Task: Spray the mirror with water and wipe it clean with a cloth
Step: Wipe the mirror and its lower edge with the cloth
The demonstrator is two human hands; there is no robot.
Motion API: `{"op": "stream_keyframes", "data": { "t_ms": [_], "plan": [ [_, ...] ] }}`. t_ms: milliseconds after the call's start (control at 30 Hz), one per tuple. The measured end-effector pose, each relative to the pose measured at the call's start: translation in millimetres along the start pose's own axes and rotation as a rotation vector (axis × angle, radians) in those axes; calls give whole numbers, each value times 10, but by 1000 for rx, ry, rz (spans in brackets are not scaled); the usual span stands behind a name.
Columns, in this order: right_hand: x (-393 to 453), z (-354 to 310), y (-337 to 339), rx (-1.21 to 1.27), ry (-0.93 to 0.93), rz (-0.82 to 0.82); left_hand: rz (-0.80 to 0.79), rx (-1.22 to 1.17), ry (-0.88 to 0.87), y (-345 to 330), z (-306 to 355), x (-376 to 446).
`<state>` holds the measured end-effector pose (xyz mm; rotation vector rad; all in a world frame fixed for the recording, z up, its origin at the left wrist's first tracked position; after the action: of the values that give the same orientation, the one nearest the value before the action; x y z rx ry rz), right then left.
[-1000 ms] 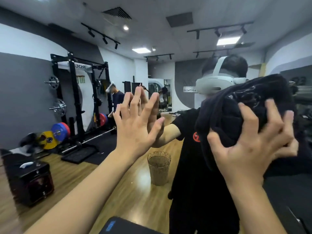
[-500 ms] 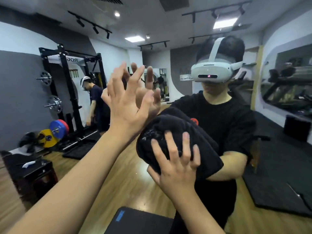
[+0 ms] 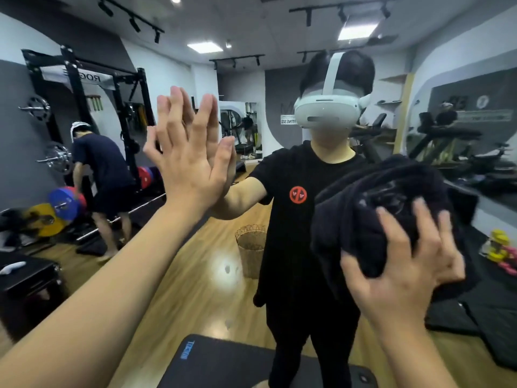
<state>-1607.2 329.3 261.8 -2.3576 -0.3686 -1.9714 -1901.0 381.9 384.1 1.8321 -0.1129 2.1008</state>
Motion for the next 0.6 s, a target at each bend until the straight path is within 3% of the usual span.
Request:
{"op": "stream_keyframes", "data": {
  "t_ms": [100, 200, 300, 433, 533, 600],
  "plan": [
    [271, -365, -42, 101, -231, 50, -14, -5, -3, 23, 11, -12],
    [143, -912, -240, 49, -199, 47, -52, -18, -15, 97, 19, 7],
    [-267, -1442, -466, -9, 8, -22, -119, -46, -24, 190, 0, 26],
    [-1152, -1905, -716, -40, 457, -165, -179, -82, -64, 302, -54, 51],
    [-1944, -1872, -844, -98, 802, -325, -247, -110, -127, 351, -156, 24],
    [-2232, -1700, -867, -140, 906, -379, -247, -139, -152, 398, -275, -35]
  ]
}}
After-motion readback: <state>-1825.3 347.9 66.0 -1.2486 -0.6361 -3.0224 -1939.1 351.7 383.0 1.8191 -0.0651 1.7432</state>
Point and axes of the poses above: each hand's wrist, its own x-axis towards the middle knuckle, its own y-axis out of the back of the hand, z = x × y, the point moved 3 cm from there along x, towards the middle knuckle, and after that the axes turned 8 degrees about -x, right-handed, at the moved point
